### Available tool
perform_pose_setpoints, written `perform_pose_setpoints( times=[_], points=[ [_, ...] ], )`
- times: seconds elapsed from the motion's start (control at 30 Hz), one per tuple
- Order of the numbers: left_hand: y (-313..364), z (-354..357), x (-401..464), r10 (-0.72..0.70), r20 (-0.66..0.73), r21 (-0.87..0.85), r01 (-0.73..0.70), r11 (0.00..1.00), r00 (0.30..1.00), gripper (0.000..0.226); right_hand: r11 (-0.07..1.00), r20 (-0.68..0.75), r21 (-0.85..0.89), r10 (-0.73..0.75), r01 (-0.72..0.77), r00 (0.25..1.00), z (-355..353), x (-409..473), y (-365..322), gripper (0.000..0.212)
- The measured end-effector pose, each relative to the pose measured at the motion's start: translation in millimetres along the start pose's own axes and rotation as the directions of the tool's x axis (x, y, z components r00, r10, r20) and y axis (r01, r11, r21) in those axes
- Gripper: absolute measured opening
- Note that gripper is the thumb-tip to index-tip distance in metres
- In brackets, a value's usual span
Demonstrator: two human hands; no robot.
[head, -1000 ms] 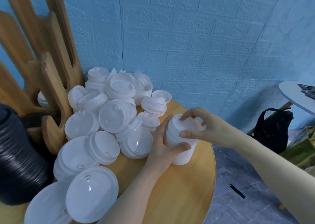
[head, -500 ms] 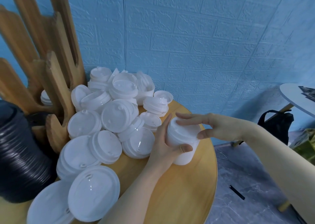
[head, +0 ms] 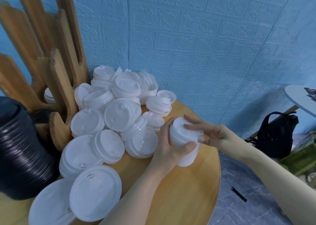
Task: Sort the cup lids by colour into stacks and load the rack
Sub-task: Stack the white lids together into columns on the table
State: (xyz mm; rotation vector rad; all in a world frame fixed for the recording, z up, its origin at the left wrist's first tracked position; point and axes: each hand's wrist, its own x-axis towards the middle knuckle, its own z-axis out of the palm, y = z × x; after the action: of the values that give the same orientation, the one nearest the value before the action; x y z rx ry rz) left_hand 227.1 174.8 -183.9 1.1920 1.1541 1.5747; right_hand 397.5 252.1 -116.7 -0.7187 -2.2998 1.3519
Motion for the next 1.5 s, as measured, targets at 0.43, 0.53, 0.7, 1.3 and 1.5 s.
perform_pose_setpoints(
  times=[0.43, 0.53, 0.7, 1.3, 1.5],
  points=[
    [-2, -3, 3, -0.03, 0.022, 0.037, 0.029, 0.999, 0.999, 0.096, 0.992, -0.315, -0.025, 0.106, -0.12, 0.943, -19, 95, 8, 0.033],
    [0, -4, 3, -0.049, 0.019, 0.031, 0.048, 0.998, 0.999, 0.089, 0.975, -0.348, -0.09, 0.159, -0.202, 0.924, -17, 134, 16, 0.052],
    [1, -4, 4, -0.071, 0.017, -0.012, 0.071, 0.997, 0.997, 0.09, 0.924, -0.265, -0.073, 0.344, -0.375, 0.901, -7, 171, 23, 0.073],
    [3, -3, 5, -0.026, 0.022, -0.05, 0.028, 0.998, 0.999, 0.091, 0.992, -0.366, 0.115, 0.004, 0.041, 0.93, -18, 64, -20, 0.059],
    [1, 0, 4, 0.046, 0.055, -0.025, -0.045, 0.999, 0.997, 0.106, 0.996, -0.328, -0.006, 0.085, -0.092, 0.941, -4, 1, -27, 0.065]
  ],
)
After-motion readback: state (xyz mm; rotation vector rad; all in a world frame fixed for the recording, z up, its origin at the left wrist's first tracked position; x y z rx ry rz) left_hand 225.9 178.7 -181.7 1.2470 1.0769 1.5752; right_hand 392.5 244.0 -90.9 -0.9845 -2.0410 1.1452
